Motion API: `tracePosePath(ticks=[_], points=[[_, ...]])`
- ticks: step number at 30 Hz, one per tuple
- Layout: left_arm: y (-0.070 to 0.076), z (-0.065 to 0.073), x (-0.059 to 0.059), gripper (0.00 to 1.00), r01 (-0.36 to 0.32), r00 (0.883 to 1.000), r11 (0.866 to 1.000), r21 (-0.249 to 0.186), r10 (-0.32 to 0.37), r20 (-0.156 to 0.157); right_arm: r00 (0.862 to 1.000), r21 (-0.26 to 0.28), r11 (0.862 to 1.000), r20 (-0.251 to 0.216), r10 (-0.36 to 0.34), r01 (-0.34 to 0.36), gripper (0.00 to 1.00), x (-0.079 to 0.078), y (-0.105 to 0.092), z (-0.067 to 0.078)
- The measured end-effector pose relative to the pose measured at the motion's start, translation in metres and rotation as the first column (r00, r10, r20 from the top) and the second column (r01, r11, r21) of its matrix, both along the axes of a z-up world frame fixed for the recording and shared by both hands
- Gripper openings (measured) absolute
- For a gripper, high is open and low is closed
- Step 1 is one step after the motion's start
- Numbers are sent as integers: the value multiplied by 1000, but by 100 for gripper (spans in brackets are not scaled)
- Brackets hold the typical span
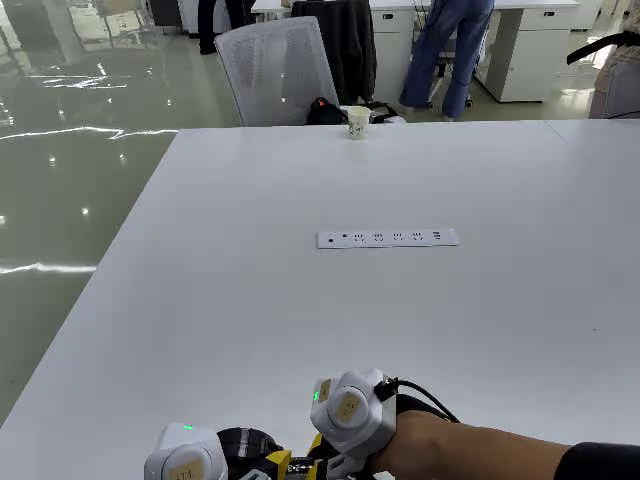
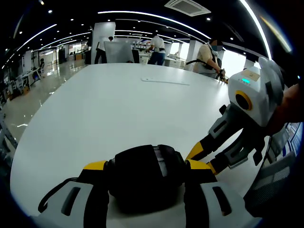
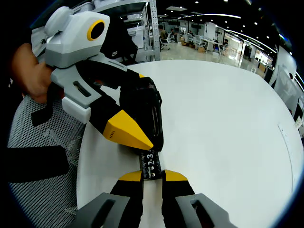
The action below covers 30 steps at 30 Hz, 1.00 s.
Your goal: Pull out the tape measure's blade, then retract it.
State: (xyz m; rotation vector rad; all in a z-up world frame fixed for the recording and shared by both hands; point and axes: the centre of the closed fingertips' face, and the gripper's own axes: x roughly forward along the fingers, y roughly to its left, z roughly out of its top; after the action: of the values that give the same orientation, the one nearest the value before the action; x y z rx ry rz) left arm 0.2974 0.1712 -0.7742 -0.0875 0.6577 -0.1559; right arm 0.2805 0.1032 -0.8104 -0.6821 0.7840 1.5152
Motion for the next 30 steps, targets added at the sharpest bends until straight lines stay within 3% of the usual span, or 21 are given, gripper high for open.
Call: tracePosePath(ticks=[30], points=[[0, 0, 0, 59, -2, 1000, 1000, -5, 2, -2, 1000, 30, 999, -12, -18, 18, 11, -1, 12, 0]])
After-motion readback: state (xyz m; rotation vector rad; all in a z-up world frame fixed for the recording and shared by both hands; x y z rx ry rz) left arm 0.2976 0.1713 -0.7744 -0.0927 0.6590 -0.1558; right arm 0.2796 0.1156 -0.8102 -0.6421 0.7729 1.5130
